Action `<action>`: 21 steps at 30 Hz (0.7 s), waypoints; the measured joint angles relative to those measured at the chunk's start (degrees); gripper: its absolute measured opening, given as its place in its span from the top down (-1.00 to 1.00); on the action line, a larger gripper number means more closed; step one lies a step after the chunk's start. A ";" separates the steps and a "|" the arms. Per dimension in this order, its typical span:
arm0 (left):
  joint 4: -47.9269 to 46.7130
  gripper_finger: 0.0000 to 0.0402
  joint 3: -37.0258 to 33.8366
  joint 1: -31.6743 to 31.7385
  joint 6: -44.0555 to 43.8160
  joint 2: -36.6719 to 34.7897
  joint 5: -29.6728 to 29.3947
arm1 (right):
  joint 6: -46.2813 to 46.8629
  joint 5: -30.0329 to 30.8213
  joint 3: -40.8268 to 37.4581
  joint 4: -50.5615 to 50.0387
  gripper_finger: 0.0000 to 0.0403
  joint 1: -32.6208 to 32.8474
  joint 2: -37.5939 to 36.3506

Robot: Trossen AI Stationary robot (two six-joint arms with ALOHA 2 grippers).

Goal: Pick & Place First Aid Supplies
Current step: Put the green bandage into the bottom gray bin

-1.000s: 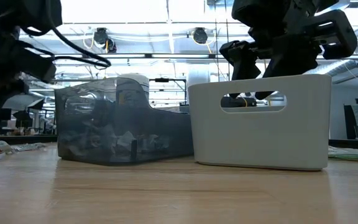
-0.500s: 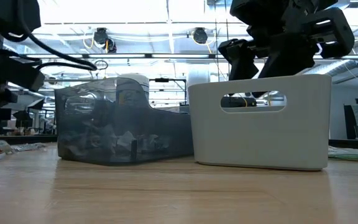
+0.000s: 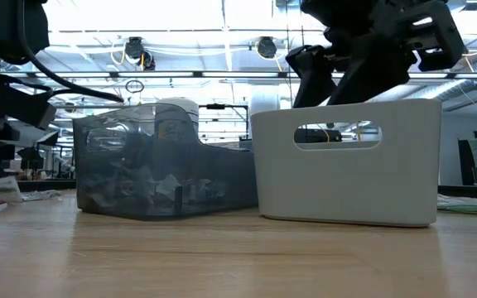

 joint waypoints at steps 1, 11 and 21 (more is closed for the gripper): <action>0.00 0.80 0.00 0.00 -0.10 0.00 0.01 | 0.00 -0.02 0.00 0.27 -0.06 0.00 0.00; 2.57 0.98 2.12 0.00 -3.06 -5.24 -2.01 | 2.16 -0.04 0.00 1.88 -0.04 0.00 0.00; 15.00 0.99 2.47 -1.74 -2.85 -19.37 -17.97 | 10.98 0.16 0.07 9.98 -0.03 -0.02 -0.48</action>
